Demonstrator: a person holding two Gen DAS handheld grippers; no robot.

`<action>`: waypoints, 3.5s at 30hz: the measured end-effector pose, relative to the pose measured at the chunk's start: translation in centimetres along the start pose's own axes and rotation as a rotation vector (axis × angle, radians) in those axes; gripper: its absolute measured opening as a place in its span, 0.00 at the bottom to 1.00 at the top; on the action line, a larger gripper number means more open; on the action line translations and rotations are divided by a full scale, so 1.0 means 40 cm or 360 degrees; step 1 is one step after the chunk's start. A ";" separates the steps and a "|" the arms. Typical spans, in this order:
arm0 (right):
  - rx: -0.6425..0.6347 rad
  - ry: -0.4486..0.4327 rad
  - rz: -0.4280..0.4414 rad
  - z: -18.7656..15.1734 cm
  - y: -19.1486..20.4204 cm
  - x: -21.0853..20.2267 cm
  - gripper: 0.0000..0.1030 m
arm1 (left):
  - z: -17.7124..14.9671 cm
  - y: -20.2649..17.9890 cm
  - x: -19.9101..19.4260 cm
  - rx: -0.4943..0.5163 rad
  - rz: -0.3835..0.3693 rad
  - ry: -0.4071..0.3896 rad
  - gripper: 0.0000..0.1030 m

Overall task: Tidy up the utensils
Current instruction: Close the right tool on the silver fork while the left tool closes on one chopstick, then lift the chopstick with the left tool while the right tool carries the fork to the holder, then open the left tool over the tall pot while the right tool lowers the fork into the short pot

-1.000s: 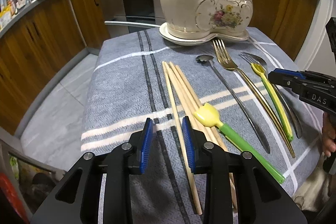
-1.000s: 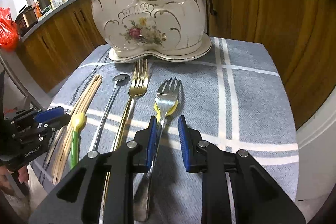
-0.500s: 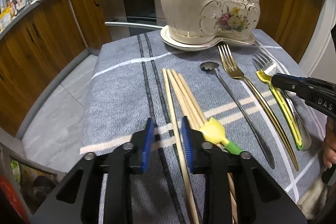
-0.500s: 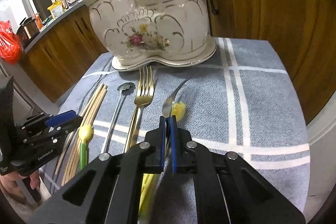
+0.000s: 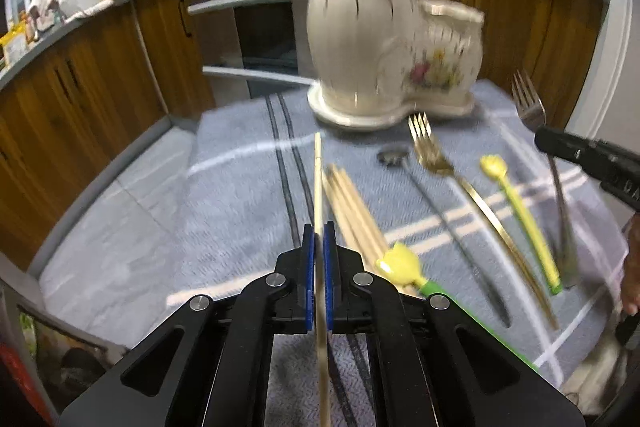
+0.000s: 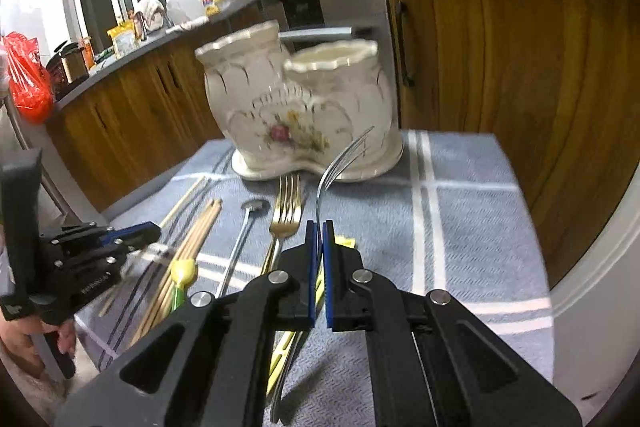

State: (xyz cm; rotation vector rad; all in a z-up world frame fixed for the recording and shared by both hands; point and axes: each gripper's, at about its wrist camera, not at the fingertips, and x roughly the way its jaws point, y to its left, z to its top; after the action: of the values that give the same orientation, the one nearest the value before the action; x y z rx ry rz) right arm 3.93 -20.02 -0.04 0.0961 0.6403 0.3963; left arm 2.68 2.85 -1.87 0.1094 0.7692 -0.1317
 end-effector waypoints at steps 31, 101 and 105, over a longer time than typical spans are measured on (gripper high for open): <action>-0.0263 -0.0704 -0.0186 0.207 0.093 -0.121 0.02 | 0.218 0.018 -0.176 -0.0148 -0.0227 -0.0680 0.05; -0.0135 -0.0382 -0.0297 0.288 -0.044 0.159 0.02 | 0.330 0.031 0.005 -0.0161 -0.0084 -0.0817 0.32; -0.0124 -0.0375 -0.0292 0.288 -0.050 0.163 0.02 | 0.332 0.032 0.006 -0.0165 -0.0093 -0.0812 0.32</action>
State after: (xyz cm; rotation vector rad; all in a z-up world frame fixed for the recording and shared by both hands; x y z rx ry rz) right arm 16.22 -18.94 5.09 0.0091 0.3966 0.2278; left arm 12.17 2.14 7.50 -0.0457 0.2690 -0.1662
